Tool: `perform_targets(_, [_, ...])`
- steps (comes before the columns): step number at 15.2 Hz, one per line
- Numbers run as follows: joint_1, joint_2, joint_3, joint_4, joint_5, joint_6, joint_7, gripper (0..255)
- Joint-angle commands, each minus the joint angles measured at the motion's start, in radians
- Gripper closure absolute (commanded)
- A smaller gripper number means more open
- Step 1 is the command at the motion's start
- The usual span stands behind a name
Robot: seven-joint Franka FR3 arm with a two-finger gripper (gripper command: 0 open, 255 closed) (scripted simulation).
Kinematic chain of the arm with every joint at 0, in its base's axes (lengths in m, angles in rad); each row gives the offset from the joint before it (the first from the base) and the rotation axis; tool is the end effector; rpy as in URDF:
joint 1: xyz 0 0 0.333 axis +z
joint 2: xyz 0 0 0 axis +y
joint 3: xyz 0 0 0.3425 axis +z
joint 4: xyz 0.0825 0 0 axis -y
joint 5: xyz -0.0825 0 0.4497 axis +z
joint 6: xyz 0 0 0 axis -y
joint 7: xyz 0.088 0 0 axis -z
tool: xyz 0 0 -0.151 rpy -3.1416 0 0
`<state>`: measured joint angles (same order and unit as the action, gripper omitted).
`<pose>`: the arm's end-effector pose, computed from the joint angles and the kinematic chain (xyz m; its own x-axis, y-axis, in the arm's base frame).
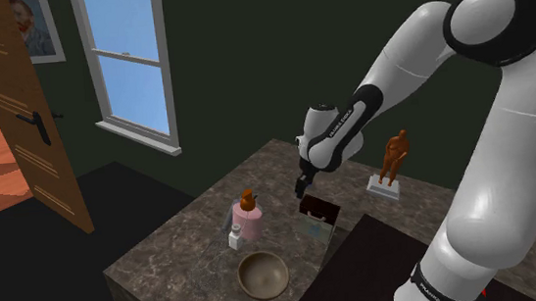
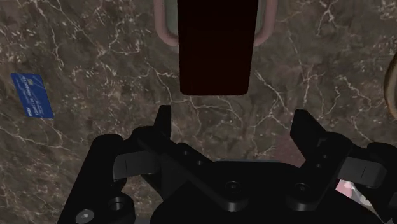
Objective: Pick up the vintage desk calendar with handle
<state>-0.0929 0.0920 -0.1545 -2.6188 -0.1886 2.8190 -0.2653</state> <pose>0.4663 -0.1132 0.1519 0.9777 0.1974 0.0718 0.1884 -0.9753 0.1152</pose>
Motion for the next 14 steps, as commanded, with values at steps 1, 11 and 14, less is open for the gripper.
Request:
perform_targets(1, [-0.012, 0.095, -0.011, 0.036, -0.016, 0.061, -0.021, 0])
perform_targets(11, [-0.012, 0.236, -0.015, 0.063, -0.025, 0.174, -0.006, 0])
perform_targets(14, [-0.012, 0.238, -0.015, 0.064, -0.024, 0.175, -0.006, 255])
